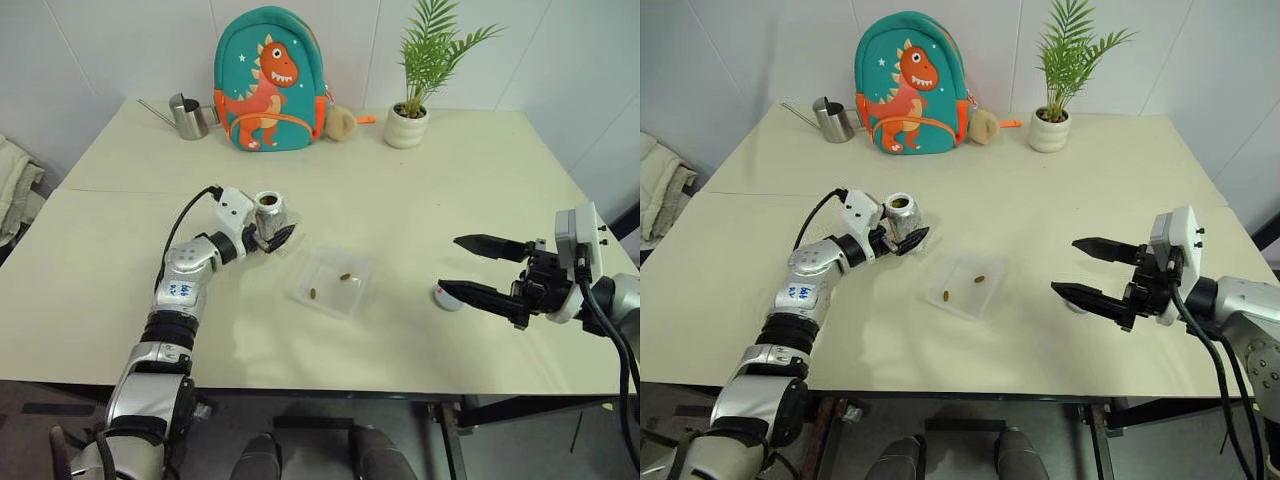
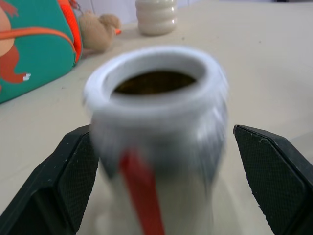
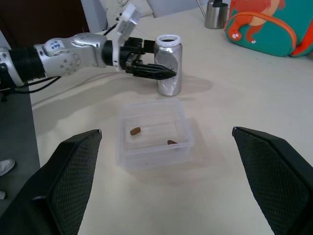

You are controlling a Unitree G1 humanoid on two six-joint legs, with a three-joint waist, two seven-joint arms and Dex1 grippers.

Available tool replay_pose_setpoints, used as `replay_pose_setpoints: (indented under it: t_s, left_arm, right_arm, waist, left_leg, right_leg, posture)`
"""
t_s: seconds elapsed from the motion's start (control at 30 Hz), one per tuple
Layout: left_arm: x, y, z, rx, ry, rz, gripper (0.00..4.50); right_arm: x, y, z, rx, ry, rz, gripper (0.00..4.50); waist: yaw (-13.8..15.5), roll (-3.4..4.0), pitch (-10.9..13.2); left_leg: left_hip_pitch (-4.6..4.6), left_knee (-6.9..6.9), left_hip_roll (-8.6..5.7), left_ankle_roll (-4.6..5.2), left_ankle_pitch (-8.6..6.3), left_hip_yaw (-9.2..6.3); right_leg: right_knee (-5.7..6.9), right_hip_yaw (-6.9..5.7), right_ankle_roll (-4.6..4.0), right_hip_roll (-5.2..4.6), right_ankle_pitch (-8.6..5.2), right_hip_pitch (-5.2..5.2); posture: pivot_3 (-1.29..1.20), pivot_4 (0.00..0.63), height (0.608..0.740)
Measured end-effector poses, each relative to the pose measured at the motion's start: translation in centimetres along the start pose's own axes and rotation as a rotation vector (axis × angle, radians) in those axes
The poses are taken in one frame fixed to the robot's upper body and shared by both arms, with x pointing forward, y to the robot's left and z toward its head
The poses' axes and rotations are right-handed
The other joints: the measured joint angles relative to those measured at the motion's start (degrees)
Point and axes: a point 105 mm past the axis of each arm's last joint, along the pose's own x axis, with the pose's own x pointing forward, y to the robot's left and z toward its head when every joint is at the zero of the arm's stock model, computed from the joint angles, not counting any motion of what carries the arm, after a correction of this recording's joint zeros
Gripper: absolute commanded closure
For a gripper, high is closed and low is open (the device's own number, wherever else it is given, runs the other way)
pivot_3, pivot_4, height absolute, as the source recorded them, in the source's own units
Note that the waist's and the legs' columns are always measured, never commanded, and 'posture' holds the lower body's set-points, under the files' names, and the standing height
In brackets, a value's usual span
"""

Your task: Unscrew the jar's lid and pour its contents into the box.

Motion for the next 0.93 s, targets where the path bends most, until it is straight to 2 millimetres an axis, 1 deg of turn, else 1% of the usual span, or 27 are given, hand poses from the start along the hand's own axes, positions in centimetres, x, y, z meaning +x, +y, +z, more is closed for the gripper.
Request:
replay_pose_setpoints:
  t_s: [0.1,0.23,0.33,0.47,0.53,0.57,0.6,0.63,0.67,0.7,0.77,0.8,0.9,0.93]
  left_arm:
    - [-0.8,0.3,0.1,0.023,0.021,-0.028,0.01]
    - [-1.8,-0.3,0.0,0.046,0.055,-0.116,0.01]
    - [-2.7,-0.2,0.3,0.038,0.071,-0.173,0.01]
    - [-5.2,-0.3,1.6,-0.002,0.036,-0.304,0.01]
    - [-6.5,-0.1,1.9,-0.006,0.047,-0.359,0.01]
    - [-7.1,0.1,1.9,-0.008,0.057,-0.377,0.01]
    - [-8.4,0.7,1.7,-0.006,0.083,-0.417,0.01]
    - [-9.7,1.9,1.5,-0.006,0.111,-0.414,0.01]
    - [-11.2,3.6,1.6,-0.012,0.132,-0.386,0.01]
    - [-12.2,4.8,2.1,-0.008,0.137,-0.363,0.01]
    - [-12.9,5.6,2.9,0.013,0.134,-0.372,0.01]
    - [-13.0,5.6,2.7,0.015,0.140,-0.384,0.01]
    - [-13.7,5.7,1.4,-0.001,0.166,-0.409,0.01]
    - [-13.8,5.8,1.4,0.002,0.161,-0.409,0.01]
  right_arm:
    - [0.0,0.0,0.1,-0.007,0.003,0.005,0.00]
    - [-0.1,-0.2,0.1,-0.006,0.002,0.009,0.00]
    - [-0.2,-0.4,0.0,-0.001,0.006,0.010,0.00]
    - [-0.4,-0.3,-0.1,-0.001,0.022,0.020,0.00]
    - [-0.4,-0.3,-0.1,-0.003,0.028,0.023,0.00]
    - [-0.5,-0.3,-0.1,-0.003,0.031,0.023,0.00]
    - [-0.6,-0.3,-0.1,-0.004,0.047,0.030,0.00]
    - [-0.8,-0.3,0.1,-0.010,0.062,0.031,0.00]
    - [-1.2,-0.5,0.3,-0.021,0.074,0.022,0.00]
    - [-1.7,-0.9,0.6,-0.030,0.078,0.007,0.00]
    - [-2.3,-1.4,0.6,-0.031,0.091,-0.008,0.00]
    - [-2.3,-1.4,0.5,-0.033,0.091,-0.002,0.00]
    - [-2.4,-1.4,0.5,-0.037,0.094,0.010,0.00]
    - [-2.5,-1.5,0.4,-0.034,0.096,0.008,0.00]
  waist:
    - [0.04,0.01,0.00]
    - [0.02,0.01,0.00]
    - [-0.07,0.01,0.00]
    - [-0.26,0.03,-0.01]
    - [-0.25,0.05,-0.02]
    - [-0.25,0.04,-0.02]
    - [-0.40,0.06,-0.01]
    - [-0.64,0.06,-0.01]
    - [-0.88,0.07,0.00]
    - [-0.97,0.06,0.00]
    - [-0.84,0.16,-0.06]
    - [-0.61,0.22,-0.09]
    - [-0.53,0.20,-0.08]
    - [-0.53,0.19,-0.08]
  left_leg:
    - [0.00,-0.01,0.00,0.00,0.00,0.00]
    - [0.00,-0.02,0.01,0.00,0.00,0.01]
    - [0.00,-0.03,0.02,0.00,0.00,0.01]
    - [0.00,-0.10,0.04,0.00,0.00,0.02]
    - [0.01,-0.12,0.06,0.00,-0.01,0.02]
    - [0.01,-0.12,0.07,0.00,-0.01,0.02]
    - [0.00,-0.12,0.07,0.00,-0.01,0.04]
    - [0.00,-0.13,0.08,0.00,-0.01,0.07]
    - [-0.01,-0.13,0.10,0.00,-0.01,0.07]
    - [0.00,-0.14,0.11,0.00,-0.01,0.06]
    - [0.01,-0.13,0.07,0.01,-0.01,0.07]
    - [0.00,-0.12,0.05,0.00,-0.01,0.09]
    - [-0.08,-0.12,0.08,0.00,-0.01,0.10]
    - [-0.10,-0.14,0.09,0.00,-0.01,0.10]
  right_leg:
    - [-0.01,0.00,-0.01,-0.01,0.00,0.00]
    - [-0.03,0.00,-0.01,0.00,-0.01,0.00]
    - [-0.02,0.00,-0.04,0.01,-0.02,-0.01]
    - [-0.02,-0.01,-0.10,0.00,-0.06,-0.05]
    - [-0.02,-0.01,-0.13,0.01,-0.07,-0.06]
    - [-0.02,-0.02,-0.13,0.02,-0.07,-0.06]
    - [-0.01,-0.02,-0.16,0.02,-0.09,-0.11]
    - [-0.01,-0.02,-0.19,0.03,-0.10,-0.14]
    - [-0.01,-0.02,-0.34,0.04,-0.18,-0.15]
    - [-0.06,-0.03,-0.66,0.04,-0.35,-0.13]
    - [-0.22,-0.03,-0.78,-0.03,-0.42,0.00]
    - [-0.28,-0.02,-0.78,-0.05,-0.42,0.02]
    - [-0.27,-0.02,-0.65,-0.02,-0.35,-0.07]
    - [-0.26,-0.03,-0.57,-0.01,-0.31,-0.10]
  posture:
    - [0.00,0.150,0.740]
    - [0.00,0.150,0.740]
    - [0.00,0.150,0.740]
    - [0.00,0.150,0.740]
    - [0.00,0.150,0.740]
    - [0.00,0.150,0.740]
    - [0.00,0.150,0.740]
    - [0.00,0.150,0.740]
    - [0.00,0.150,0.740]
    - [0.00,0.150,0.740]
    - [0.00,0.150,0.740]
    - [0.00,0.150,0.740]
    - [0.00,0.150,0.740]
    - [0.00,0.150,0.740]
